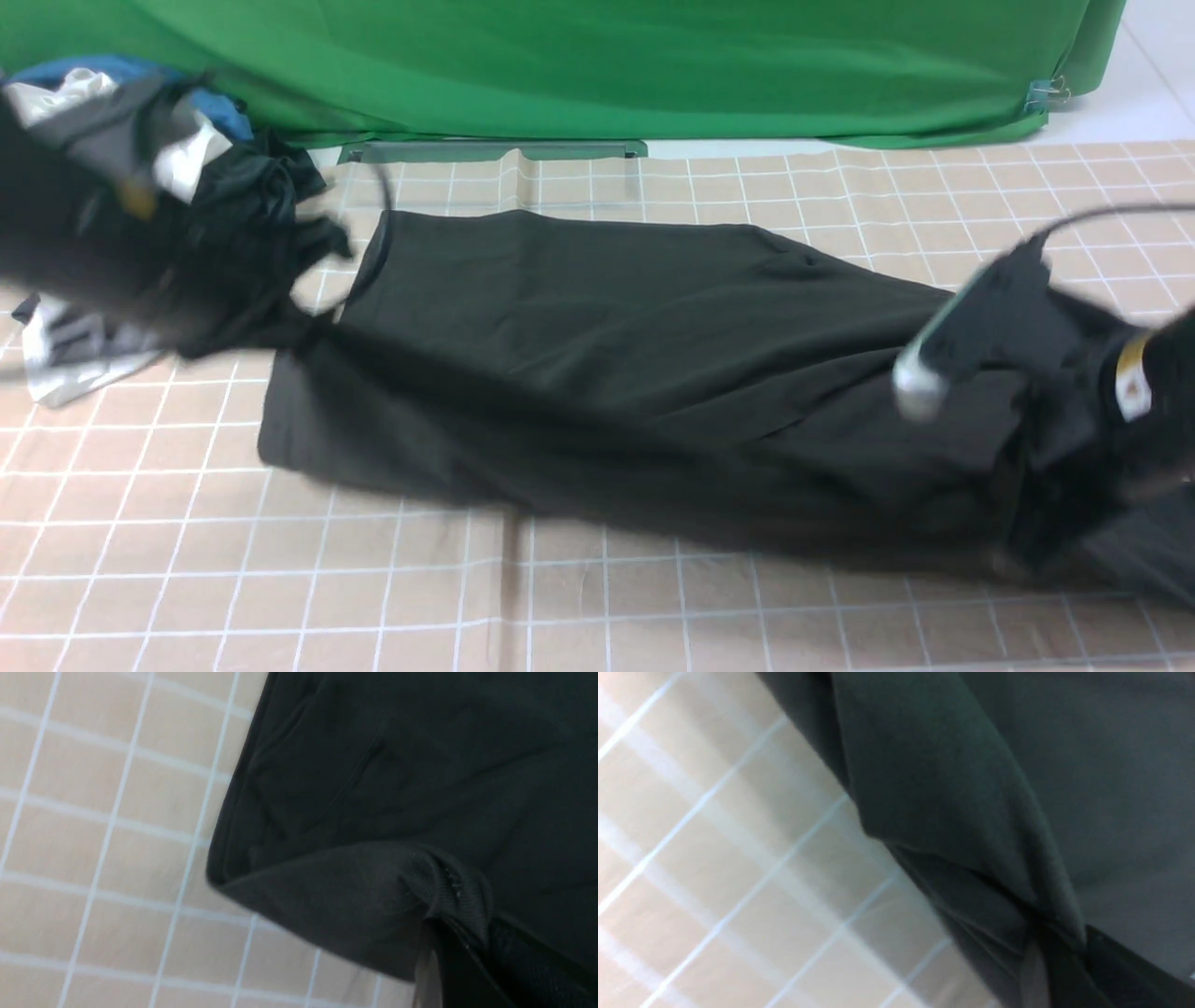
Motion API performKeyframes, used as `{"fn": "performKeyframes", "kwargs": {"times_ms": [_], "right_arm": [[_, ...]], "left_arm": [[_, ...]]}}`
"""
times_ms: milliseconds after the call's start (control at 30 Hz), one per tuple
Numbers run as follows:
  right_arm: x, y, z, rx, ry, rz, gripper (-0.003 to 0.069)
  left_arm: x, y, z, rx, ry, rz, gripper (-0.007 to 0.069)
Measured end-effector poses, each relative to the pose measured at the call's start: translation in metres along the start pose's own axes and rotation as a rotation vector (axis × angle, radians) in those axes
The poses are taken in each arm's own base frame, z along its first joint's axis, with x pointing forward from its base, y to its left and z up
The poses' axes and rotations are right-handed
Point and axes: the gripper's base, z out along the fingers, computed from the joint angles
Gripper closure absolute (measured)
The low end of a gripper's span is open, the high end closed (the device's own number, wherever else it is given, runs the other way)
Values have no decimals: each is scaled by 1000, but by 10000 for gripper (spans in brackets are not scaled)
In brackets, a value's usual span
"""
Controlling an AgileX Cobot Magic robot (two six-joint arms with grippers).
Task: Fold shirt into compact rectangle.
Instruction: 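Fold the black garment in half by bringing its near edge over to the far edge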
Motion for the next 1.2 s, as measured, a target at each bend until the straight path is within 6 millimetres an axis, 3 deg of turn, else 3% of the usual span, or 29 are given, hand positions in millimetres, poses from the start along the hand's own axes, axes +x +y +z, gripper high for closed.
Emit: {"fn": "performKeyframes", "kwargs": {"times_ms": [167, 267, 533, 800, 900, 967, 1100, 1133, 1200], "right_arm": [[-26, -41, 5, 46, -15, 57, 596], [-46, -69, 18, 67, -11, 89, 597], [-96, -124, 61, 110, -46, 134, 597], [-122, -141, 121, 125, -71, 117, 596], [-125, -143, 137, 131, -82, 113, 587], [-125, -143, 145, 132, -86, 110, 565], [-125, -143, 151, 137, -91, 106, 472], [-126, -144, 150, 143, -99, 111, 397], [-128, -146, 144, 150, -116, 152, 297]], "left_arm": [[-45, -22, 26, 13, -29, 3, 587], [-73, -31, 50, 16, -42, -10, 587], [-128, -27, 115, 15, -54, -79, 587], [-143, -24, 167, 30, -91, -76, 582], [-145, -21, 179, 23, -116, -63, 537], [-146, -19, 185, 4, -132, -39, 462], [-147, -16, 187, -15, -156, -8, 355], [-150, -18, 185, -9, -164, -10, 296], [-151, -24, 177, 33, -147, -12, 265]]}}
